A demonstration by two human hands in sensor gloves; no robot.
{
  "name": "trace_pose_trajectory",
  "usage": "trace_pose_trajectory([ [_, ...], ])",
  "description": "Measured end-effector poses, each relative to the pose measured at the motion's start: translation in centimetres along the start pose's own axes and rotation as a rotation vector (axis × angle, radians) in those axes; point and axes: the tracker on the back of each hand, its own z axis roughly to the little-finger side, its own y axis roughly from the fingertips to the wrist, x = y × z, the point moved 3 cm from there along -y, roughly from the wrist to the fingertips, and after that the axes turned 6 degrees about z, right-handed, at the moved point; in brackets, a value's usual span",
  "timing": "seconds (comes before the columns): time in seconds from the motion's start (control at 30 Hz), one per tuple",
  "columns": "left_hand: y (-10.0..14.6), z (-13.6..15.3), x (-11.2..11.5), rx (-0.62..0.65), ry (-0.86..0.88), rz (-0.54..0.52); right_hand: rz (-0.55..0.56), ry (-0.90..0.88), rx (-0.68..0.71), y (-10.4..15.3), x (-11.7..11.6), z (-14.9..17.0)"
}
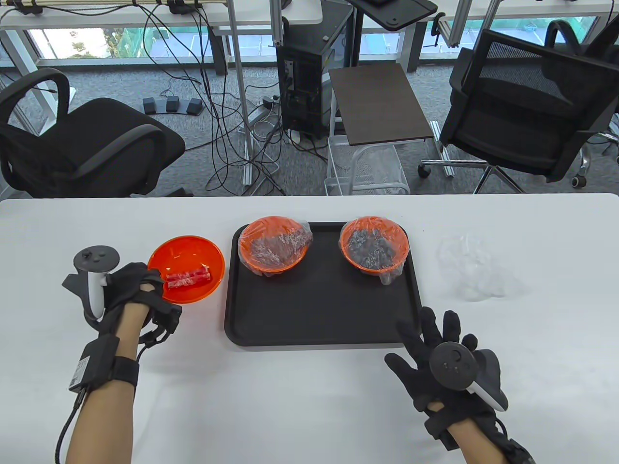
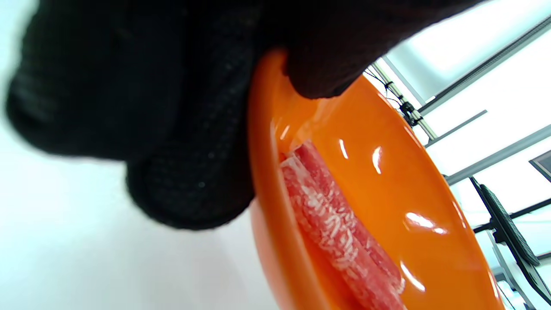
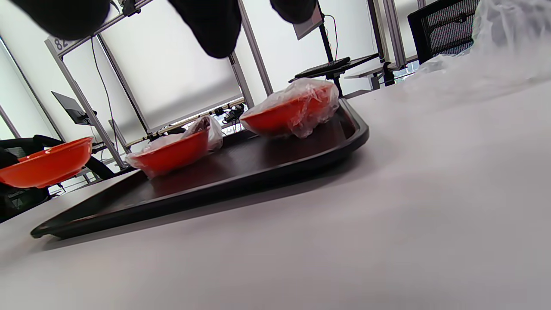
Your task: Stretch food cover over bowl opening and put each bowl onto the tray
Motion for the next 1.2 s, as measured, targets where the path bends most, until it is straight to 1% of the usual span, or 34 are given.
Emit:
trace_pose_trajectory([
  [0.13, 3.2, -0.6, 1.2, 0.073, -0.041, 0.050, -0.005, -0.008, 0.002, 0.0, 0.0, 0.0],
  [0.27, 6.8, -1.6, 3.7, 0.155, -0.092, 0.116, -0.003, -0.010, 0.008, 0.0, 0.0, 0.0],
  [0.3, 8.0, -2.0, 4.6, 0.178, -0.106, 0.140, -0.003, -0.011, 0.012, 0.0, 0.0, 0.0],
  [0.4, 10.4, -2.7, 7.2, 0.230, -0.145, 0.205, -0.001, -0.014, 0.017, 0.0, 0.1, 0.0],
  [0.5, 12.4, -3.4, 10.1, 0.273, -0.176, 0.263, 0.010, -0.009, 0.023, 0.0, 0.3, -0.1],
  [0.6, 13.8, -3.7, 12.9, 0.301, -0.220, 0.316, 0.023, -0.011, 0.025, 0.1, 0.7, 0.0],
  [0.77, 15.4, -3.8, 17.0, 0.331, -0.260, 0.380, 0.040, -0.012, 0.021, 0.3, 1.1, 0.2],
  [0.93, 15.7, -3.5, 20.2, 0.336, -0.292, 0.434, 0.038, -0.007, 0.018, 0.3, 1.1, 0.2],
  [1.03, 15.7, -3.3, 21.4, 0.335, -0.297, 0.450, 0.035, -0.004, 0.016, 0.2, 1.1, 0.2],
  [1.2, 15.9, -3.1, 22.7, 0.340, -0.277, 0.472, 0.024, 0.007, 0.018, 0.2, 0.9, 0.1],
])
